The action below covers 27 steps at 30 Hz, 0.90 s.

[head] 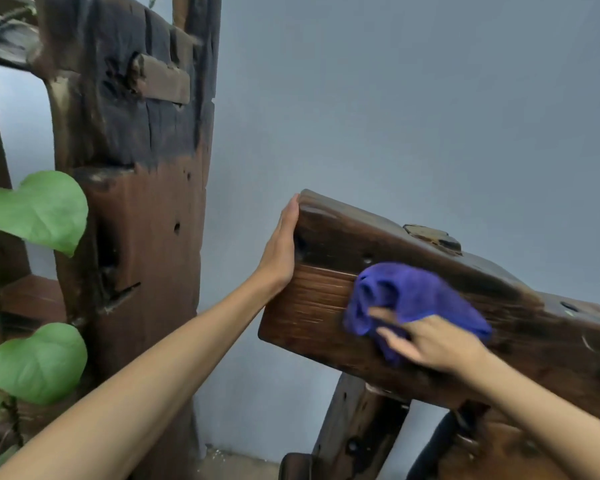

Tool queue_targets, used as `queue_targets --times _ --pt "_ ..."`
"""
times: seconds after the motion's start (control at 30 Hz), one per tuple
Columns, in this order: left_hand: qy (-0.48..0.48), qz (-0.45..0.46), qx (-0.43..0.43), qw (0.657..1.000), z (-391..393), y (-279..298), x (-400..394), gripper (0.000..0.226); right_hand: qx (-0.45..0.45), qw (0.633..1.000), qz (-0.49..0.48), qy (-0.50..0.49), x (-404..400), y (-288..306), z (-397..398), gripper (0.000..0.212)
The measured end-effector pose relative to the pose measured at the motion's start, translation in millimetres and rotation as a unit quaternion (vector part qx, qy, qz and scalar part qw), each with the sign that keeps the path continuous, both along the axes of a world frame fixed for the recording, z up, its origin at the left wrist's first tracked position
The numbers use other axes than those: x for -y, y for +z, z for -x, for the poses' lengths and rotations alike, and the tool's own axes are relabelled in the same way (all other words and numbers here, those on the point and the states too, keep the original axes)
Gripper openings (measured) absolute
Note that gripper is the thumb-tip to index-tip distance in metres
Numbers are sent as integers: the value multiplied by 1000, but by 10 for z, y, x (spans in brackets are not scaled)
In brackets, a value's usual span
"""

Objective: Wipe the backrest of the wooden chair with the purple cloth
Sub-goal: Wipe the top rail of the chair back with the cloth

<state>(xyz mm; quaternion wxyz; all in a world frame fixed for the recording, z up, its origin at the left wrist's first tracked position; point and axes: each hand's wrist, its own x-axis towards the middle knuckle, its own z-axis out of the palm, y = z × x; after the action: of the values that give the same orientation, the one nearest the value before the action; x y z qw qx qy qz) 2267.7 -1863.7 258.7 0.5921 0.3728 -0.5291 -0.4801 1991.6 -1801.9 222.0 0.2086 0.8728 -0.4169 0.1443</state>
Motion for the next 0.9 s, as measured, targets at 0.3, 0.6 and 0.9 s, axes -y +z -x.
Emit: queue_targets --times 0.3,0.6,0.9 --pt "-6 38 59 998 -14 24 -1 100 291 889 322 -145 521 -250 -1376 56" --pt "29 27 68 997 9 -39 40 101 147 964 186 -124 -91 -1190 82 35" --pt "22 48 78 996 -33 -78 176 113 262 895 323 -161 463 -325 -1413 54"
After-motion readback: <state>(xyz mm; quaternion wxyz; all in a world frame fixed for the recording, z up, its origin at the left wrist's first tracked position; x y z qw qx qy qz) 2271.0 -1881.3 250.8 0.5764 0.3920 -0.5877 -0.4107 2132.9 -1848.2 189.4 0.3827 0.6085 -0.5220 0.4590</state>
